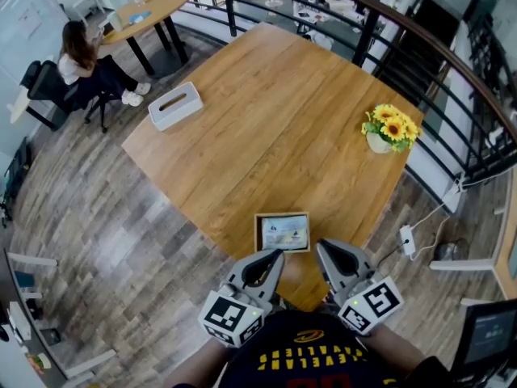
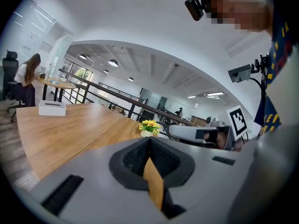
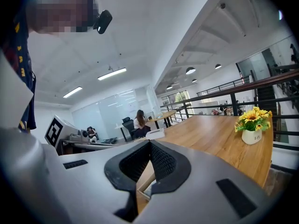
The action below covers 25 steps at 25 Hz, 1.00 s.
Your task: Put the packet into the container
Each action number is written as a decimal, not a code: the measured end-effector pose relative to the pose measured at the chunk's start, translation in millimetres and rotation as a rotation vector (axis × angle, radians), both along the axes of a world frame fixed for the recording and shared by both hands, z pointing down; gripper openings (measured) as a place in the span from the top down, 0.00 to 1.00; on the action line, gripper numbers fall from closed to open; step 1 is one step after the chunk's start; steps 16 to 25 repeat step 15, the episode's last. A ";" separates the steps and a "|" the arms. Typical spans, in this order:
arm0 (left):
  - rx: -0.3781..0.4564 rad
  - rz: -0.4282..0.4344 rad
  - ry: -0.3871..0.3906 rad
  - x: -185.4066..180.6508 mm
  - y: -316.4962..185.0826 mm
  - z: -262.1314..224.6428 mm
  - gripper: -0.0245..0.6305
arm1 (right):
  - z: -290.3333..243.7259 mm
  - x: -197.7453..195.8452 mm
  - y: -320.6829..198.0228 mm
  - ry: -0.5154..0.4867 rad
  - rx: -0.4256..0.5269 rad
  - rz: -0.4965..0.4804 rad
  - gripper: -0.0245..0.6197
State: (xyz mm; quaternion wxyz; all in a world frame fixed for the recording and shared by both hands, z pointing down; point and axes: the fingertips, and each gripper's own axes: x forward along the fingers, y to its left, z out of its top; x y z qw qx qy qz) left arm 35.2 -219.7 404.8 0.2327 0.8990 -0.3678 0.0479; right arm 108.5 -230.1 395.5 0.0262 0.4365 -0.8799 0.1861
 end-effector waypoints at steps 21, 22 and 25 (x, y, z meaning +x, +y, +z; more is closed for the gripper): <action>0.026 0.018 -0.013 -4.6 0.1 4.5 0.96 | 2.0 -8.8 2.4 0.010 -0.003 -0.009 0.95; 0.026 0.018 -0.013 -4.6 0.1 4.5 0.96 | 2.0 -8.8 2.4 0.010 -0.003 -0.009 0.95; 0.026 0.018 -0.013 -4.6 0.1 4.5 0.96 | 2.0 -8.8 2.4 0.010 -0.003 -0.009 0.95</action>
